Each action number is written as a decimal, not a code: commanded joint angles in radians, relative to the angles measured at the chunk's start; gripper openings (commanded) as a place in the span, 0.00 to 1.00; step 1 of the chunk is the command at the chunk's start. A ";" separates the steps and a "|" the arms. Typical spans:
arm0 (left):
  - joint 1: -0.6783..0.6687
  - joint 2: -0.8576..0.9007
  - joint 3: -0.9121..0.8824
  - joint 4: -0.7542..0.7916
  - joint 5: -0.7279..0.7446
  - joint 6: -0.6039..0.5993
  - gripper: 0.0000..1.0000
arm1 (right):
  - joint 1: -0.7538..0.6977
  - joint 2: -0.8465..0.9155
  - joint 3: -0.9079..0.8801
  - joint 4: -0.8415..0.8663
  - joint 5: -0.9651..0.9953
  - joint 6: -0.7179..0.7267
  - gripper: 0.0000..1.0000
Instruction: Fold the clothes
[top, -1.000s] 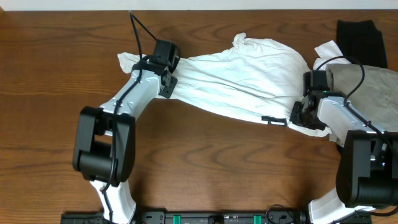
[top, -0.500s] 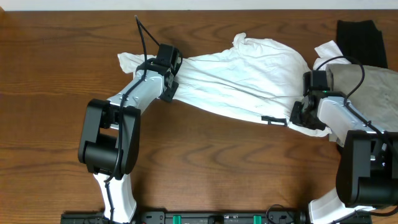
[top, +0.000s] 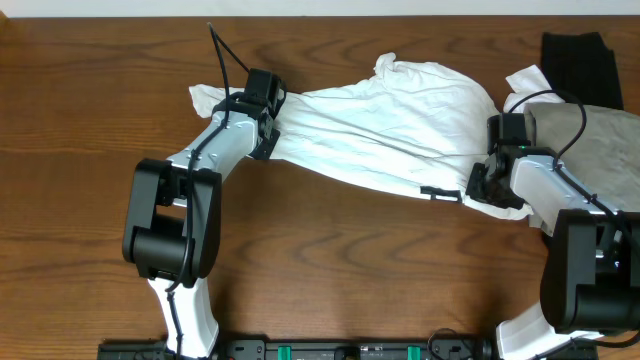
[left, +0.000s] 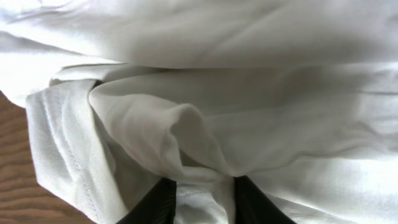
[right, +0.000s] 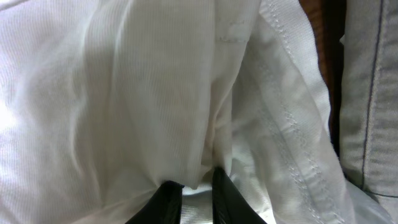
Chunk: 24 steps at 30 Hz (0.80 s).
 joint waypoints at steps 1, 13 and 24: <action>0.009 0.014 0.008 0.000 -0.016 0.005 0.23 | -0.032 0.088 -0.081 -0.024 0.017 -0.009 0.17; 0.008 0.024 -0.027 -0.018 0.018 -0.006 0.23 | -0.032 0.088 -0.081 -0.024 0.018 -0.009 0.17; 0.008 0.048 -0.027 -0.027 -0.059 -0.006 0.33 | -0.032 0.088 -0.081 -0.023 0.018 -0.009 0.17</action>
